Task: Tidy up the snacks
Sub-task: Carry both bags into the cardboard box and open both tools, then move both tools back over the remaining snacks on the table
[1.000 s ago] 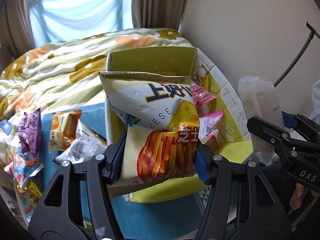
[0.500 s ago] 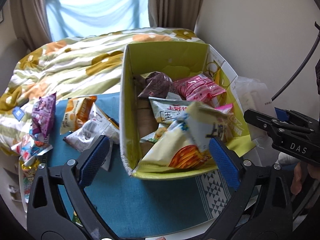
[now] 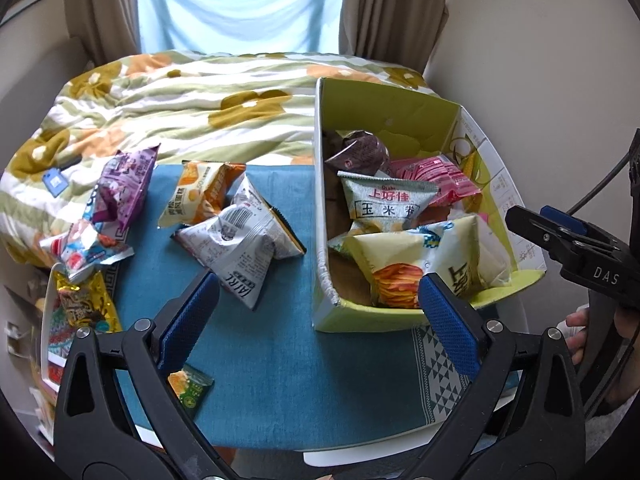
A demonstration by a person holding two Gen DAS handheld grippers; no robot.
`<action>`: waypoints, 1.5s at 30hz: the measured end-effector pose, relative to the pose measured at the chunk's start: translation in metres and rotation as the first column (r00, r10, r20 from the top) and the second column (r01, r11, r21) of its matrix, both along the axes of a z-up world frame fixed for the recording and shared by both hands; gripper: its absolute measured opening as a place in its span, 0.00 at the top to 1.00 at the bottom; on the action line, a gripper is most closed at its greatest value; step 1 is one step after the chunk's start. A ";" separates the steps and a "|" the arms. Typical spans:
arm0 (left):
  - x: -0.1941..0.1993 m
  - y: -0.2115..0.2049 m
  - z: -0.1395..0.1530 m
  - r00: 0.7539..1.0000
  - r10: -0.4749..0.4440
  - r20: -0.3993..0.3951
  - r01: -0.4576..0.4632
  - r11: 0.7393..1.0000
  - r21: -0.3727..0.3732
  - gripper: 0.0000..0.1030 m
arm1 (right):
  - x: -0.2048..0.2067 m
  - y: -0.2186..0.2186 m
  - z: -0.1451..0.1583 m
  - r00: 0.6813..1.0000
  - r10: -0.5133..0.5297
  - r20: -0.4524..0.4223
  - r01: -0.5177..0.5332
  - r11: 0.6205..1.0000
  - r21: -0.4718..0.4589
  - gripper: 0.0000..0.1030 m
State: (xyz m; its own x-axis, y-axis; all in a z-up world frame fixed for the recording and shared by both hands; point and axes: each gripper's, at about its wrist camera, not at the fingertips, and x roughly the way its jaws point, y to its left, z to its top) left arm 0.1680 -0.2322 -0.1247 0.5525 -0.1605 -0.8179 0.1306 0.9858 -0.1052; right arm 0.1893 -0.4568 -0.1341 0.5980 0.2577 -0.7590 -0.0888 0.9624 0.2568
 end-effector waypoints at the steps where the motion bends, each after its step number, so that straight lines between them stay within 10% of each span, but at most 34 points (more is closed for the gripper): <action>1: -0.001 0.001 -0.002 1.000 0.003 -0.005 -0.003 1.000 -0.002 0.04 | -0.003 -0.001 0.001 1.000 -0.003 0.015 0.003 1.000 -0.006 0.07; 26: -0.029 0.030 0.050 0.995 0.019 0.099 -0.023 0.999 0.038 0.04 | -0.032 0.008 0.025 0.996 -0.006 0.086 0.012 0.997 -0.070 0.06; 45: -0.027 0.217 0.047 0.997 0.040 0.060 -0.043 0.998 0.042 0.04 | -0.055 0.138 0.069 0.989 -0.066 0.135 0.073 0.996 -0.047 0.06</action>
State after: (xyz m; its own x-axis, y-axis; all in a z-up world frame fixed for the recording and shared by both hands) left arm 0.1412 -0.0154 -0.0780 0.6055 -0.1018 -0.7893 0.0944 0.9940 -0.0557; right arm 0.1340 -0.3186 -0.0653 0.7099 0.1750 -0.6822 -0.0516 0.9790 0.1974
